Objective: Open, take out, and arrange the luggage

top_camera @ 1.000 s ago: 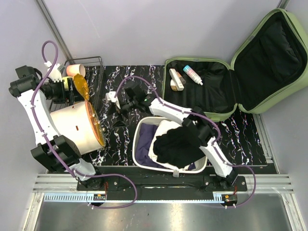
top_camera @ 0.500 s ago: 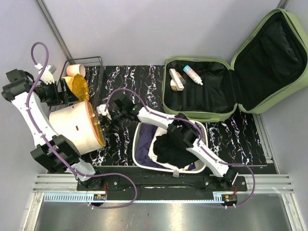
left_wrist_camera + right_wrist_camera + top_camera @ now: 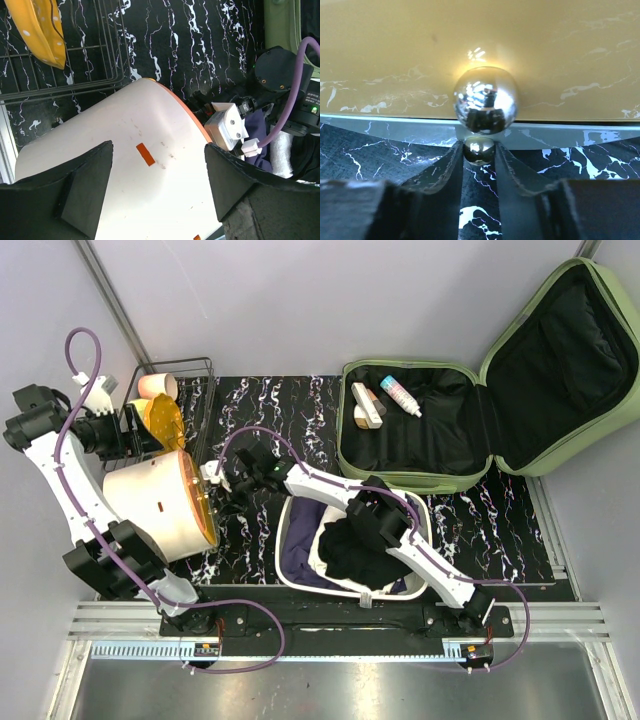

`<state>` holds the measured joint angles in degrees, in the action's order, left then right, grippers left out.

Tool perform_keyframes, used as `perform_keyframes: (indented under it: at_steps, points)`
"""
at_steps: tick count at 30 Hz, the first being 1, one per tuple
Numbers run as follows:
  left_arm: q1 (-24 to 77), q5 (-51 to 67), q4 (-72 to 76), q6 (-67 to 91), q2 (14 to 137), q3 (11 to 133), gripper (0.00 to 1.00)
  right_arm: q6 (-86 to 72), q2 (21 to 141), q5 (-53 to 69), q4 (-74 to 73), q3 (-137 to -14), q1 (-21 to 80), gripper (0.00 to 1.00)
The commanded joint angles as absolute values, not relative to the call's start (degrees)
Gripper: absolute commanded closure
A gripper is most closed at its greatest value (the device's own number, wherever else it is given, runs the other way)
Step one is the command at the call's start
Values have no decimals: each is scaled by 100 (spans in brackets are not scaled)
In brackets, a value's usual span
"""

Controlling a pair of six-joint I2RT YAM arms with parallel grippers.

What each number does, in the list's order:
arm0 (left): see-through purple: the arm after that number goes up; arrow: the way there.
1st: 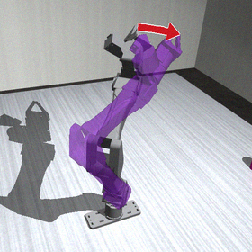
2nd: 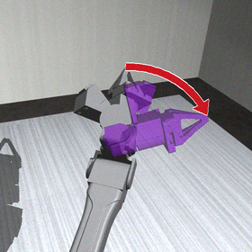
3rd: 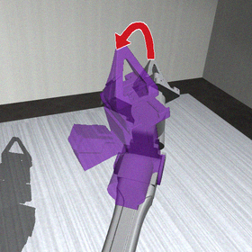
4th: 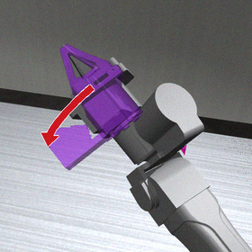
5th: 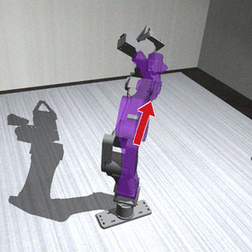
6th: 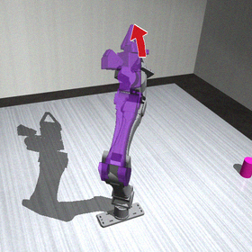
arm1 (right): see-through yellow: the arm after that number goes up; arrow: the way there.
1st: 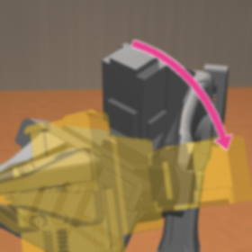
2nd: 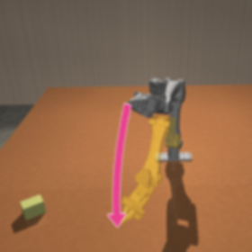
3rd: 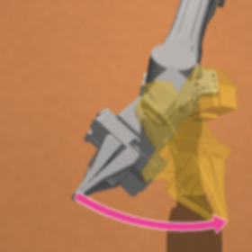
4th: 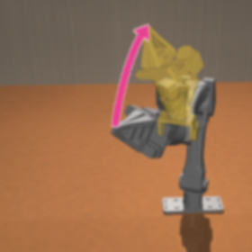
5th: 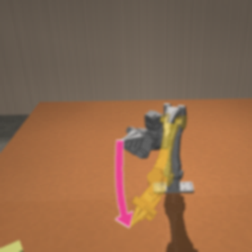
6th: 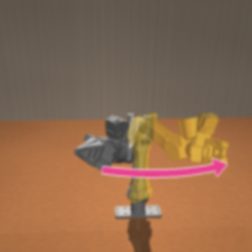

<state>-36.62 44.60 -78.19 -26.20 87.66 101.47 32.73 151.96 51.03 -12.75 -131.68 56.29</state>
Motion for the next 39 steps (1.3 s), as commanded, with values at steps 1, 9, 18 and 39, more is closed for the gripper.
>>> perform_keyframes:
  at_steps: [1, 9, 18, 39]
  points:
    - [-3691, 4334, -8789, -2768, 8649, 10002, 23, 3164, 15170, 5098, -1169, -13447, 5695, 68]
    - [-3735, 3991, -8851, -3189, 8877, 9993, 30, 3585, 14670, 4764, -1283, -12684, 5581, 99]
    - [-3753, 3762, -8745, -3358, 9184, 10028, 31, 3700, 14160, 4816, -1178, -11936, 5247, 100]
    - [-3753, 3683, -8666, -3340, 9387, 10248, 33, 4166, 13280, 4650, -1371, -10670, 4781, 88]
